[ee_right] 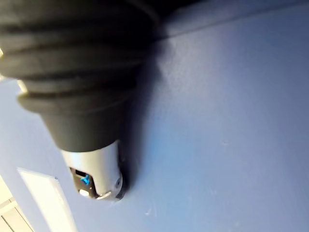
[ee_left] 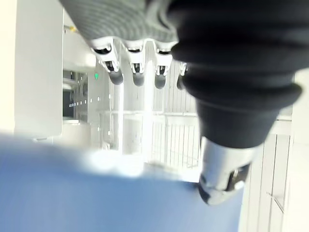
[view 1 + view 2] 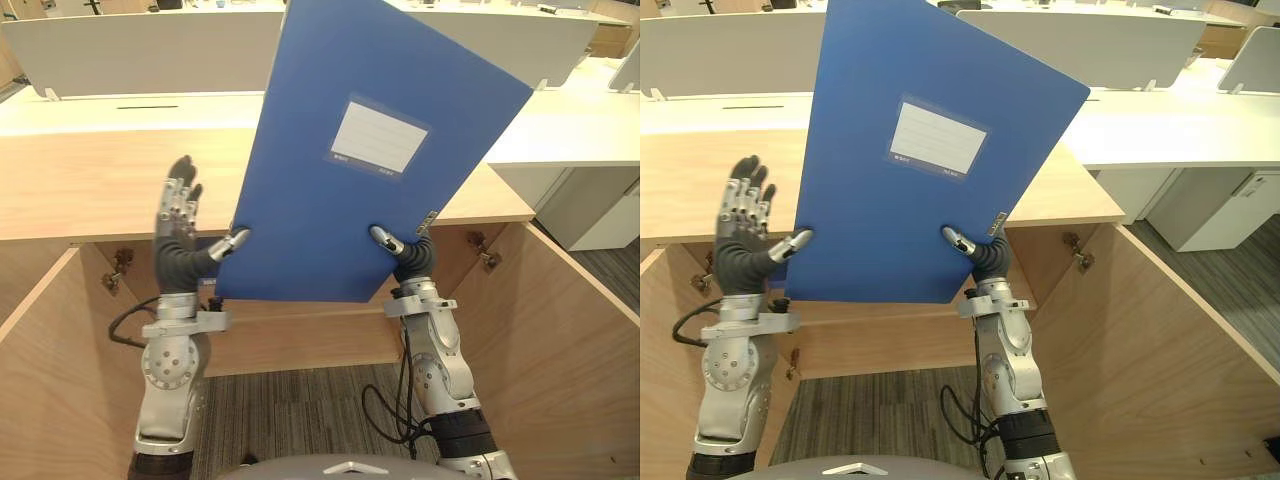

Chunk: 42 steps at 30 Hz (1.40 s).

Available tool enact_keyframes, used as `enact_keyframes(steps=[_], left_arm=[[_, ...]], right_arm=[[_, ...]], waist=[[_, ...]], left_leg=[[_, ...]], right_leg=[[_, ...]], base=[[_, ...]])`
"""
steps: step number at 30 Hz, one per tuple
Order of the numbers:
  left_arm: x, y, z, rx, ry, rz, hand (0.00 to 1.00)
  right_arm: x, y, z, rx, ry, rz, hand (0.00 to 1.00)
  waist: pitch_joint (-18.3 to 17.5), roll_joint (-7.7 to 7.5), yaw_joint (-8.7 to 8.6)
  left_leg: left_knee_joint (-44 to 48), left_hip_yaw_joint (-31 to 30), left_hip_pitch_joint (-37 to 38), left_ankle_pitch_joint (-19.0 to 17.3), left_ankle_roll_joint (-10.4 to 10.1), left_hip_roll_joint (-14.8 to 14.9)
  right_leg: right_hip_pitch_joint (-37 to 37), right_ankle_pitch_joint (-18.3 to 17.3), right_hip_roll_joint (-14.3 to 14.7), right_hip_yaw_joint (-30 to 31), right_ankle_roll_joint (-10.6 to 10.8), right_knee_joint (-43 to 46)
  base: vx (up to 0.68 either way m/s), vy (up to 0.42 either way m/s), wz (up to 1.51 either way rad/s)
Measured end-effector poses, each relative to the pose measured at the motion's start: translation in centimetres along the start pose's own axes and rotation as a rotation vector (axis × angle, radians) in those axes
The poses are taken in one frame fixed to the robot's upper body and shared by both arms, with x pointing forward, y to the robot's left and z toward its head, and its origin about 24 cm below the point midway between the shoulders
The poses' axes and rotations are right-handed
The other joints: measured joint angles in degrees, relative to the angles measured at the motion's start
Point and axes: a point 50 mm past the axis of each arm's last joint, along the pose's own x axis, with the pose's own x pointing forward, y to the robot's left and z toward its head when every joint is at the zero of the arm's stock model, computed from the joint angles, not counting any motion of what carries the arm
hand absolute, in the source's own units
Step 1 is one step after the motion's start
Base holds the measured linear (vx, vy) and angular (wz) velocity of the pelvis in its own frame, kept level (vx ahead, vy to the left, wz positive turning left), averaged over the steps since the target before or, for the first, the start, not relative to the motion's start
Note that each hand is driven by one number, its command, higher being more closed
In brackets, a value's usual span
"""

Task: Walk over to the cabinet, pick up the folder, carry it to the office cabinet, place the folder inside the office cabinet, then close the office cabinet door

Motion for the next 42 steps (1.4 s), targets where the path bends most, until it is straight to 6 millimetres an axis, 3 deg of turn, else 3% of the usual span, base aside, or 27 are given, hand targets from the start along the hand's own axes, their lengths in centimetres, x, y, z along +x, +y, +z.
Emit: enact_keyframes(steps=[3, 5, 10, 16, 21, 23, 26, 29, 33, 37, 39, 42], left_arm=[[-0.7, 3.5, -1.5, 0.103, 0.071, 0.172, 0.0], [-2.3, 5.9, -3.4, 0.19, 0.188, 0.263, 0.0], [-6.7, 8.4, -7.1, 0.28, 0.462, 0.361, 0.0], [-11.2, 9.2, -10.3, 0.293, 0.729, 0.368, 0.0], [-16.4, 9.4, -13.1, 0.283, 0.998, 0.359, 0.0], [-19.7, 9.6, -14.2, 0.278, 1.157, 0.366, 0.0], [-23.3, 9.6, -14.9, 0.277, 1.329, 0.373, 0.0], [-25.3, 9.3, -15.1, 0.279, 1.425, 0.354, 0.0], [-26.7, 9.3, -15.4, 0.3, 1.507, 0.293, 0.0], [-26.8, 9.1, -15.8, 0.312, 1.533, 0.251, 0.0], [-27.1, 9.2, -15.9, 0.325, 1.558, 0.213, 0.0], [-26.0, 8.8, -16.4, 0.341, 1.533, 0.151, 0.0]], right_arm=[[-0.5, -1.3, 0.5, -0.006, -0.026, -0.08, 1.0], [-0.8, -2.2, 1.3, -0.026, -0.052, -0.118, 1.0], [-1.9, -3.3, 2.1, -0.056, -0.071, -0.185, 1.0], [-2.5, -3.8, 2.0, -0.064, -0.06, -0.218, 1.0], [-2.5, -3.8, 2.0, -0.096, -0.054, -0.222, 1.0], [-2.4, -3.6, 1.9, -0.123, -0.044, -0.21, 1.0], [-2.3, -2.9, 1.5, -0.147, -0.022, -0.175, 1.0], [-2.1, -2.1, 1.0, -0.199, 0.009, -0.12, 1.0], [-2.0, -0.7, 0.0, -0.279, 0.069, -0.01, 1.0], [-2.2, 0.5, -1.2, -0.36, 0.134, 0.096, 1.0], [-2.6, 1.1, -2.7, -0.406, 0.209, 0.168, 1.0], [-3.0, 1.8, -5.1, -0.488, 0.323, 0.296, 1.0]], waist=[[0.0, 0.01, 0.11], [0.0, 0.01, 0.26], [0.0, 0.01, 0.36], [0.0, 0.0, 0.63], [0.0, 0.0, 0.69], [0.0, 0.0, 0.69], [0.0, -0.01, 0.79], [0.0, -0.04, 0.83], [0.0, -0.03, 0.98], [0.3, -0.02, 1.23], [0.5, -0.11, 1.39], [2.0, 0.12, 2.19]], left_leg=[[0.0, -0.2, 0.0, 0.0, 0.0, 0.0], [0.0, -0.3, 0.0, 0.1, 0.0, -0.1], [0.0, -0.7, -0.2, 0.1, 0.1, -0.3], [0.0, -1.4, -0.8, 0.0, -0.1, -0.4], [0.0, -1.8, -1.2, -0.1, -0.3, -0.4], [0.0, -2.1, -1.6, -0.1, -0.3, -0.4], [0.0, -2.1, -1.7, -0.2, -0.4, -0.3], [0.0, -2.1, -1.9, -0.2, -0.4, -0.2], [0.0, -2.3, -2.4, -0.4, -0.6, -0.1], [0.0, -2.4, -3.0, -0.4, -0.6, -0.1], [0.0, -2.4, -3.0, -0.4, -0.6, -0.1], [0.0, -2.1, -3.8, -0.4, -0.6, 0.0]], right_leg=[[0.1, 0.0, -0.1, -0.2, 0.0, 0.0], [0.2, 0.0, -0.2, -0.3, 0.0, 0.0], [0.2, -0.4, -0.4, -0.9, -0.3, 0.0], [0.1, -0.5, -0.5, -1.5, -0.2, 0.0], [0.0, -0.7, -0.5, -2.1, -0.2, 0.0], [-0.2, -0.8, -0.5, -2.4, -0.2, -0.1], [-0.2, -0.8, -0.5, -2.5, -0.2, -0.4], [-0.3, -0.8, -0.4, -2.3, -0.2, -0.5], [-0.6, -0.8, -0.2, -2.5, -0.3, -0.5], [-1.1, -0.7, -0.2, -2.5, -0.2, -0.6], [-1.2, -0.7, -0.1, -2.5, -0.2, -0.7], [-2.2, -0.7, 0.0, -2.1, -0.3, -0.5]], base=[[0.0, 0.0, 0.0], [0.0, 0.0, 0.02], [0.0, 0.0, 0.05], [0.0, 0.002, 0.06], [0.01, 0.002, 0.05], [0.02, -0.002, 0.06], [0.01, 0.0, 0.01], [0.0, 0.0, 0.0], [0.0, -0.005, 0.02], [0.0, -0.001, 0.01], [0.0, 0.0, 0.0], [0.0, 0.004, -0.04]])
